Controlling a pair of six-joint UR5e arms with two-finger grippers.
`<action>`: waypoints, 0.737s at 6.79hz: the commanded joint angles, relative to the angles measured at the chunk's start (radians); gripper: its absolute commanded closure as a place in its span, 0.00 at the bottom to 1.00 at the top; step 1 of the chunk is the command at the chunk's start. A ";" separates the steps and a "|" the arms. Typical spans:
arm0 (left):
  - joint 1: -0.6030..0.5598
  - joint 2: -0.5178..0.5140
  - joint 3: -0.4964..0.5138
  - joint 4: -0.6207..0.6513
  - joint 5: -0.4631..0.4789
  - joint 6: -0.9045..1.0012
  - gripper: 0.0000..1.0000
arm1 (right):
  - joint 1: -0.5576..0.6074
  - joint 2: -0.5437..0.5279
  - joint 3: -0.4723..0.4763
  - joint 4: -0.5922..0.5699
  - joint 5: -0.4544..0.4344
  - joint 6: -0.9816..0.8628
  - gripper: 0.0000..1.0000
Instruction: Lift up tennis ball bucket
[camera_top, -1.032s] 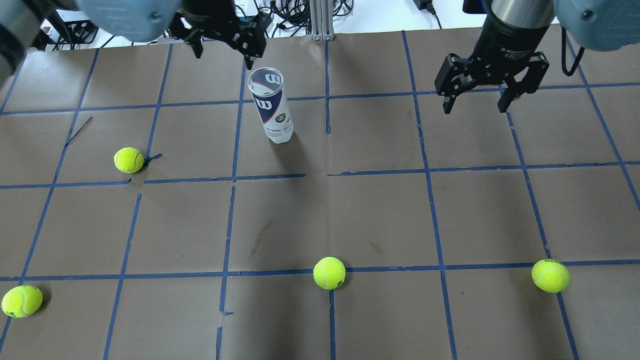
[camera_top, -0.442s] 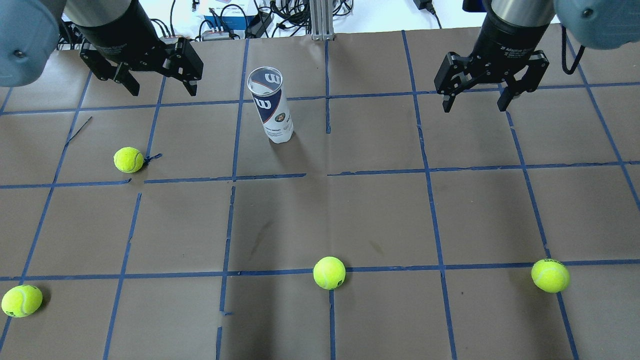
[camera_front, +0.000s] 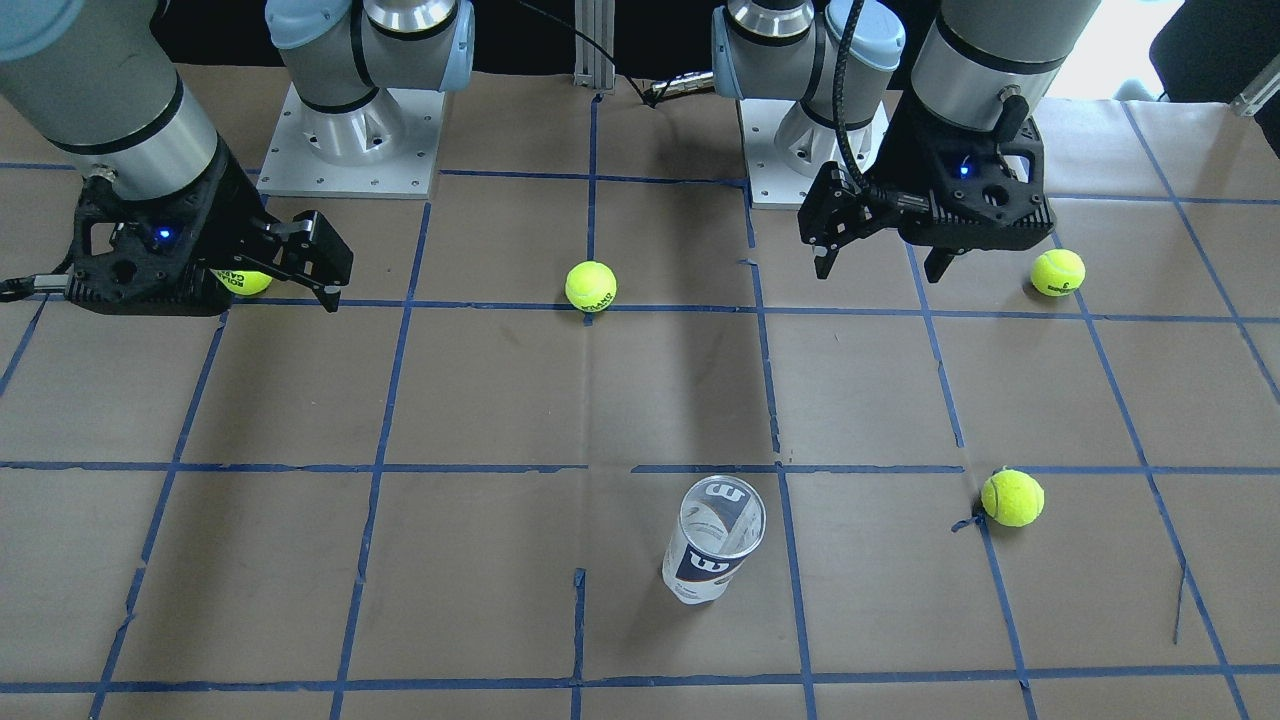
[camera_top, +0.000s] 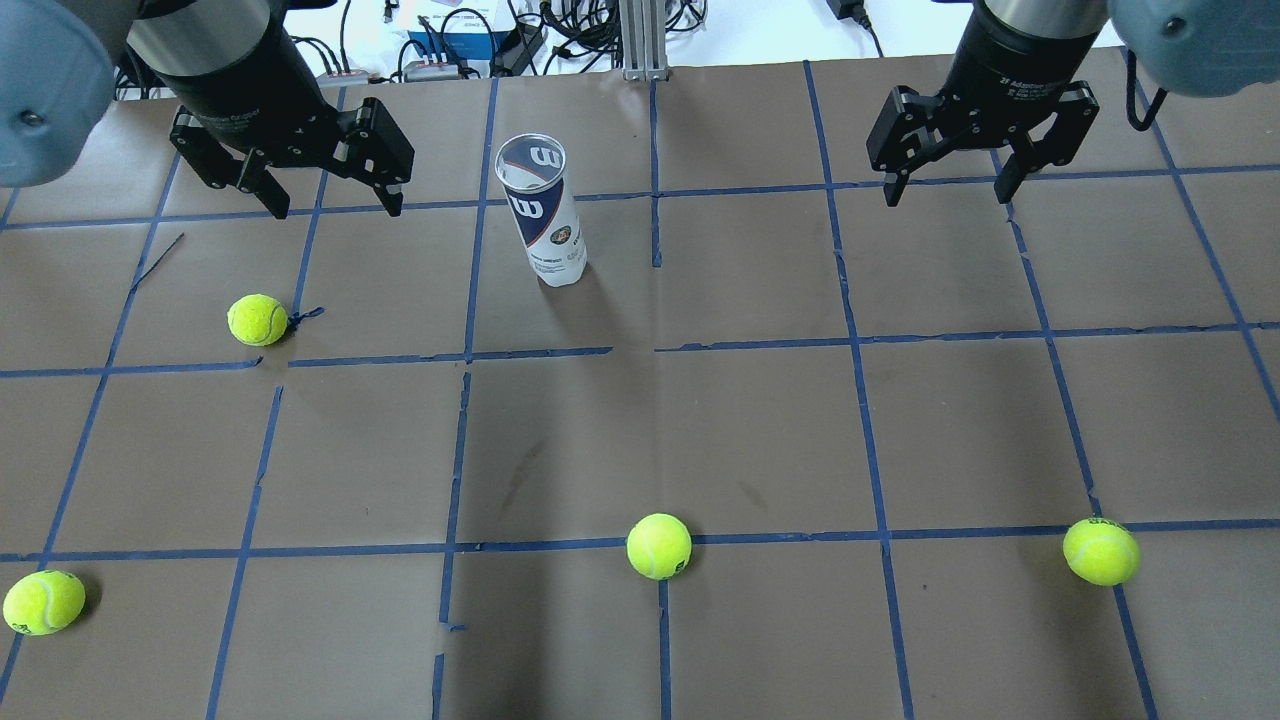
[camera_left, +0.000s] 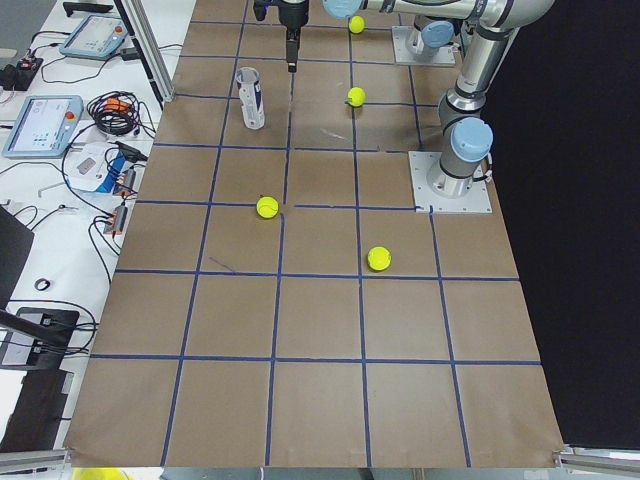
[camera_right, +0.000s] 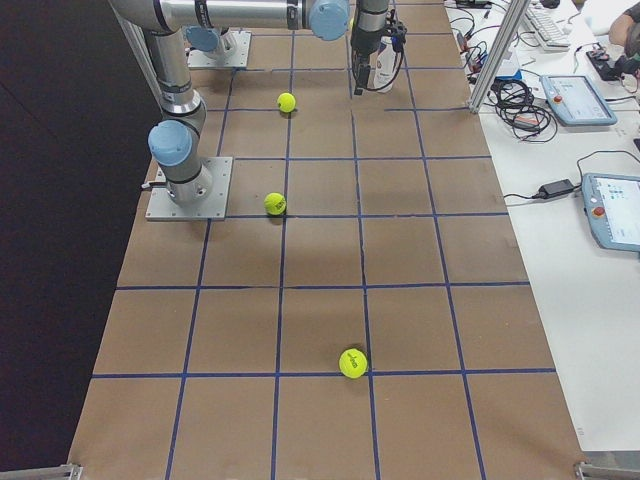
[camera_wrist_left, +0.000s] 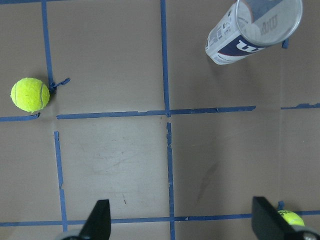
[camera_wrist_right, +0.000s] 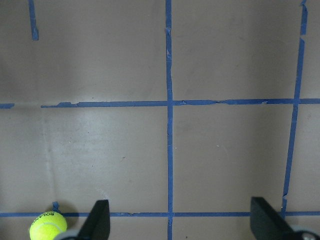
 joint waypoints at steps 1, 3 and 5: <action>0.000 0.007 -0.005 -0.003 -0.003 0.002 0.00 | 0.001 0.000 0.002 -0.004 -0.002 -0.001 0.00; -0.003 0.012 -0.008 -0.003 0.000 0.002 0.00 | 0.002 0.000 0.002 -0.004 0.003 0.000 0.00; -0.004 0.012 -0.011 -0.003 0.001 0.004 0.00 | 0.002 0.000 0.000 -0.004 0.006 0.002 0.00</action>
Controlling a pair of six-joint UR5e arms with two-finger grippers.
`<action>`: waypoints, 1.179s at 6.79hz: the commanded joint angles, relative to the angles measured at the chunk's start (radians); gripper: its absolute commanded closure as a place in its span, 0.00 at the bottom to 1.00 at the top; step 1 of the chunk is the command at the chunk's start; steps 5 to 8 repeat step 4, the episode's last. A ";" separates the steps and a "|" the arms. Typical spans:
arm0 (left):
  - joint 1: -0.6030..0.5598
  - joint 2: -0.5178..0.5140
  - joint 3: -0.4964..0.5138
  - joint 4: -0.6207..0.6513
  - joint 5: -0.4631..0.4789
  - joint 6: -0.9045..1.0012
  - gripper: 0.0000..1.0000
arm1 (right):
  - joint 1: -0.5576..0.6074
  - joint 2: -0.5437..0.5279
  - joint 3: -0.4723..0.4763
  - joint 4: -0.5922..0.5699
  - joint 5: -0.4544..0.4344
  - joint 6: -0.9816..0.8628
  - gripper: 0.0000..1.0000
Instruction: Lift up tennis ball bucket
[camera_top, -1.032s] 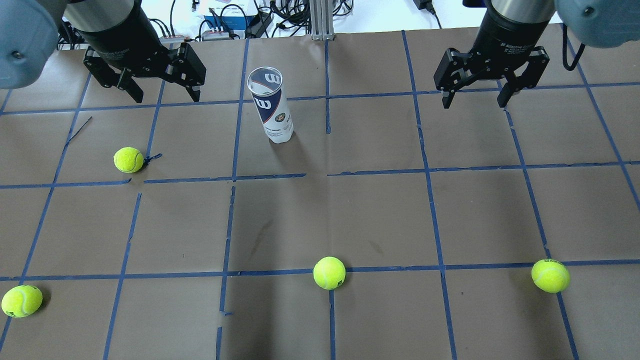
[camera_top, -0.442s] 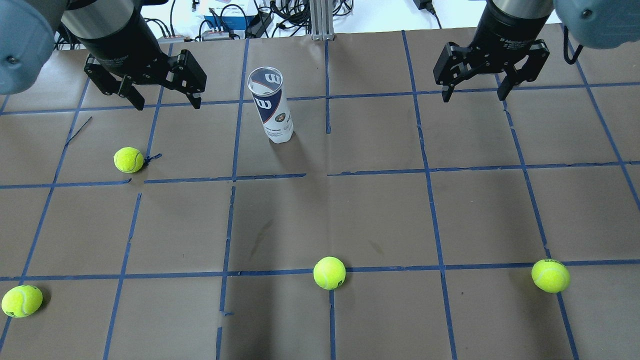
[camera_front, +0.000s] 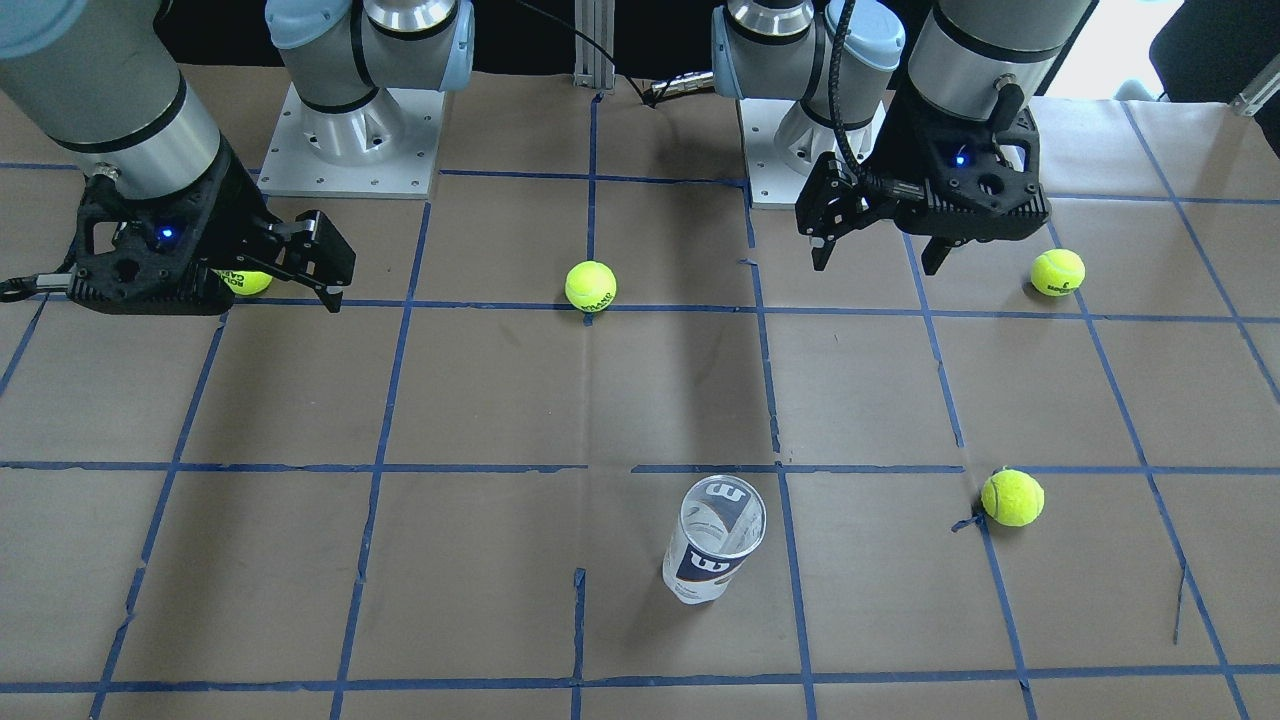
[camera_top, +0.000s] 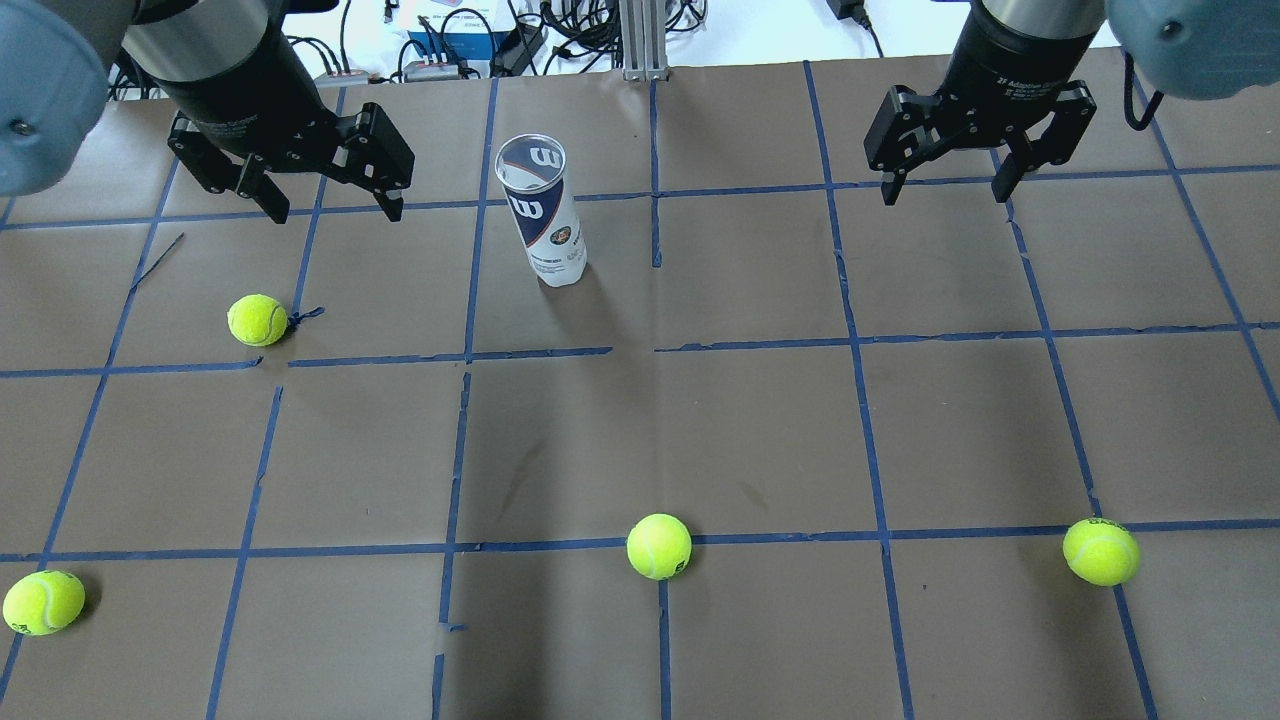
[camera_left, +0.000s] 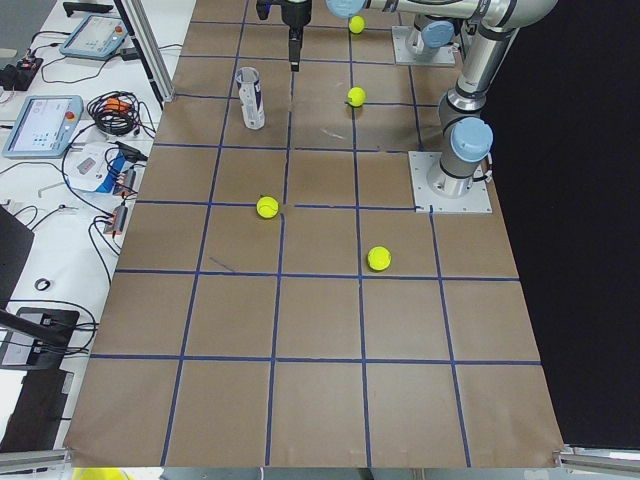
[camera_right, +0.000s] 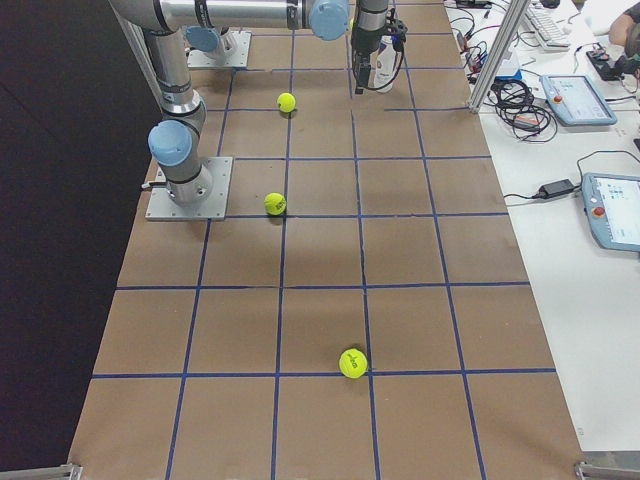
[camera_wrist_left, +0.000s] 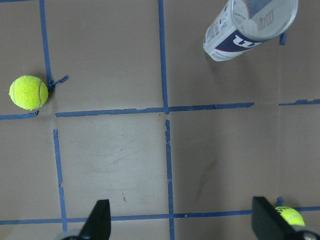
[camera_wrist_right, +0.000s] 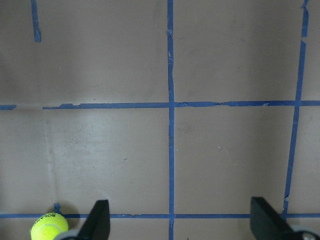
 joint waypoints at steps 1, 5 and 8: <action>-0.001 0.000 -0.002 0.000 0.000 0.002 0.00 | 0.000 0.000 -0.001 0.000 0.003 0.001 0.00; 0.003 -0.006 -0.002 0.000 0.000 0.003 0.00 | 0.000 0.000 -0.003 0.000 0.003 0.001 0.00; 0.003 -0.006 -0.002 0.000 0.000 0.003 0.00 | 0.000 0.000 -0.003 0.000 0.003 0.001 0.00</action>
